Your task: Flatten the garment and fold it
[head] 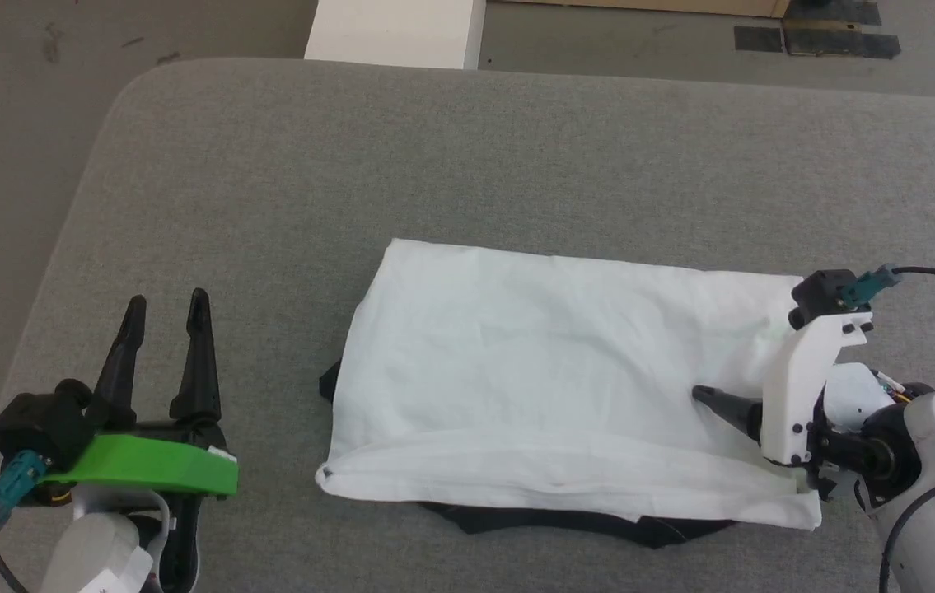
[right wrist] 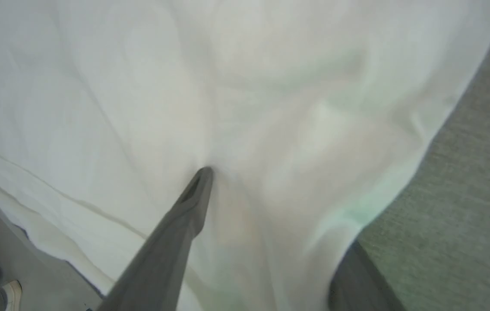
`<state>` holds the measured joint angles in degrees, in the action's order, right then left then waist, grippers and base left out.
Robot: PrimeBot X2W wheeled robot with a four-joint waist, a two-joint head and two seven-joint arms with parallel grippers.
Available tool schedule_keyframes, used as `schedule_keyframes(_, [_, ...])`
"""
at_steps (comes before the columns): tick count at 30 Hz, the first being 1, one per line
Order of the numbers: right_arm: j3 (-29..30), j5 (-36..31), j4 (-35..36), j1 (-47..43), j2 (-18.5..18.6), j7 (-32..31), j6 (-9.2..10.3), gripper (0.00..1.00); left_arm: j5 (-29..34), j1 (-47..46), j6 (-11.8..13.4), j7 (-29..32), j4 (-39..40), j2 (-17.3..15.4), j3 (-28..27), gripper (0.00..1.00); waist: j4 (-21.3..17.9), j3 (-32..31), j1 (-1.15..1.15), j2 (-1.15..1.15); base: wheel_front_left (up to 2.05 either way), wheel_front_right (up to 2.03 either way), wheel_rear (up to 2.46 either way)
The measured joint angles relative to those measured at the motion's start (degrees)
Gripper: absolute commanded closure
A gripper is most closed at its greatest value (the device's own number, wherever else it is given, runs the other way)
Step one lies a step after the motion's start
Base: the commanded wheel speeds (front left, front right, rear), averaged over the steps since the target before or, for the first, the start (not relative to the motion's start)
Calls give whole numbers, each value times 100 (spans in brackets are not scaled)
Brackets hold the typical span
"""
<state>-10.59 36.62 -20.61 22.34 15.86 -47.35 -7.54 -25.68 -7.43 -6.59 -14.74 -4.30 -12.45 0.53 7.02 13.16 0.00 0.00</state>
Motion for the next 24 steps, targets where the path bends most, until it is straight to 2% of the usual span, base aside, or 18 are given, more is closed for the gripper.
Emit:
schedule_keyframes(1, [-44,18,-35,12,10,23,0,0,0,-1,-1,1,-18,20,-12,0,1,-8,0,0,0,0,0])
schedule_keyframes(2, [-76,23,-82,36,22,22,0,12,2,-1,-2,1,-27,35,-27,0,-1,-14,0,0,0,0,0])
schedule_keyframes(3, [-96,29,-110,63,32,22,-1,68,11,-1,-14,1,-32,46,-40,0,-4,-19,0,0,0,0,0])
schedule_keyframes(4, [-99,29,-142,85,38,37,-1,100,32,-1,-38,1,-35,55,-52,0,-10,-22,0,0,0,0,0])
schedule_keyframes(15, [240,125,-414,108,328,257,-11,100,204,10,-44,1,-76,143,-175,0,-73,-66,0,0,0,0,0])
schedule_keyframes(19, [745,18,-666,108,797,261,-10,100,250,34,-45,1,-78,172,-174,0,-100,-92,0,0,0,0,0])
schedule_keyframes(24, [1401,-611,-1039,125,1038,334,-9,100,260,38,-46,1,-112,196,-163,0,-129,-127,0,0,0,0,0])
